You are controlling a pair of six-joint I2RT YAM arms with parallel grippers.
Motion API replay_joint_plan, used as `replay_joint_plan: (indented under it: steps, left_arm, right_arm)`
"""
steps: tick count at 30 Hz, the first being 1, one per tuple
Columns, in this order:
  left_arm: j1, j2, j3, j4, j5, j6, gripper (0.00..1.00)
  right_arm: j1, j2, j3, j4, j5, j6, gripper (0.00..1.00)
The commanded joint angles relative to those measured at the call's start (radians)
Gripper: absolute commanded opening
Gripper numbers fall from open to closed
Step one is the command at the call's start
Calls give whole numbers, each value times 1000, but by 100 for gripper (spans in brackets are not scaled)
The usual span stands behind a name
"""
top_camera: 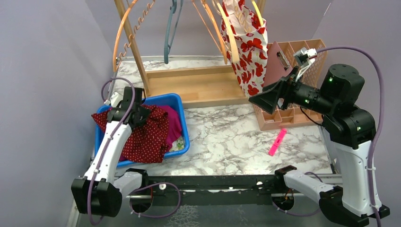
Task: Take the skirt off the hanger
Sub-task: Place the skirt in the bin.
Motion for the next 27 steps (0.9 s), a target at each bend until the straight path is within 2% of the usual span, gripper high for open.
replay_joint_plan:
  steps: [1, 4, 6, 7, 9, 13, 18, 21, 25, 27]
  left_arm:
    - [24, -99, 0, 9, 42, 78, 48]
    - [26, -116, 99, -87, 51, 141, 67]
    - [25, -108, 192, -191, 68, 162, 86]
    - [25, -104, 229, -239, 74, 178, 92]
    - [26, -102, 308, -347, 61, 198, 95]
    - [25, -56, 412, -528, 90, 250, 96]
    - [25, -54, 290, -541, 260, 212, 96]
    - [26, -81, 177, -458, 317, 146, 94]
    - [26, -67, 19, -264, 376, 95, 87]
    - [26, -56, -64, -126, 367, 83, 74]
  right_arm:
    - [-3, -20, -6, 5, 7, 18, 100]
    - [-3, -29, -34, 25, -1, 22, 100]
    - [-3, -33, -47, 37, -3, 21, 100]
    - [-4, -36, -52, 41, 0, 21, 100]
    - [-3, -42, -64, 52, 5, 18, 100]
    - [-3, -48, -77, 51, 11, 5, 100]
    - [-3, -42, -66, 37, 11, -3, 100]
    - [-3, -31, -41, 29, 12, -1, 100]
    - [-3, -13, -5, 13, 14, 8, 100]
    - [-4, -10, 2, 13, 17, 16, 100]
